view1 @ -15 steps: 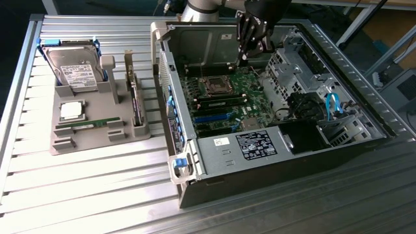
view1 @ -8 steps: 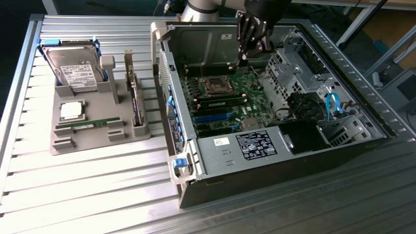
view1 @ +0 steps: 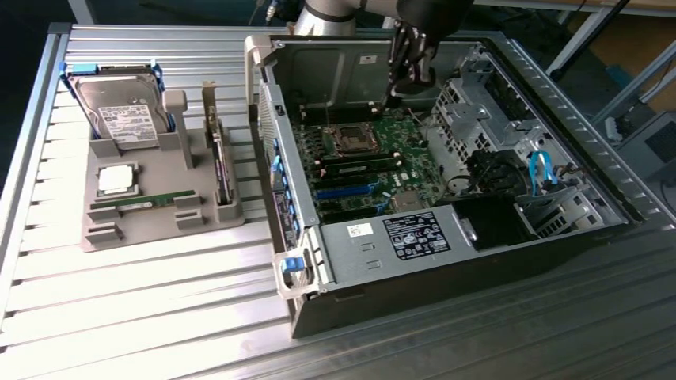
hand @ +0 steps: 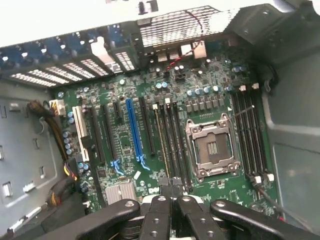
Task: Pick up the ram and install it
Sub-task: 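Press down the ram until it locks into place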
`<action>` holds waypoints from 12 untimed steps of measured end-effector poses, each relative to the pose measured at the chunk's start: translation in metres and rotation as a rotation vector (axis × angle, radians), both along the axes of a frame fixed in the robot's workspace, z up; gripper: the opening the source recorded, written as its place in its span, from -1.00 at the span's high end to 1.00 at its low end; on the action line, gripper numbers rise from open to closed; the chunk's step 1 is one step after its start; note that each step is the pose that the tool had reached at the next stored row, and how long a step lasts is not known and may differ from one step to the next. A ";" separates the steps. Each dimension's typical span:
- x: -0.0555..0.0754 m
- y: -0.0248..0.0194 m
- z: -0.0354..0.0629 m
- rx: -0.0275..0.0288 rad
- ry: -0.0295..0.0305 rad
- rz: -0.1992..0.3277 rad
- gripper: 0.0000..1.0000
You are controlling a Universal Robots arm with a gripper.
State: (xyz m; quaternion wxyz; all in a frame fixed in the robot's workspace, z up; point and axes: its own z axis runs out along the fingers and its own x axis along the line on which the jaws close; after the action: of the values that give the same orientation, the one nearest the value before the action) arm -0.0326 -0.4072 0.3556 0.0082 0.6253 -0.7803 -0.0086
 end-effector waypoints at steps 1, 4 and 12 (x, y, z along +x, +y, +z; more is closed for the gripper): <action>0.000 0.0000 -0.0001 0.0000 0.0000 -0.033 0.80; 0.000 0.0000 -0.0004 0.0000 0.0000 -0.101 0.80; 0.000 0.0000 -0.0012 0.0000 0.0000 -0.288 0.80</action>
State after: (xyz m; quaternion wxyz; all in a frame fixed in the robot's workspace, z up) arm -0.0326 -0.4072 0.3543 0.0069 0.5068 -0.8620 -0.0097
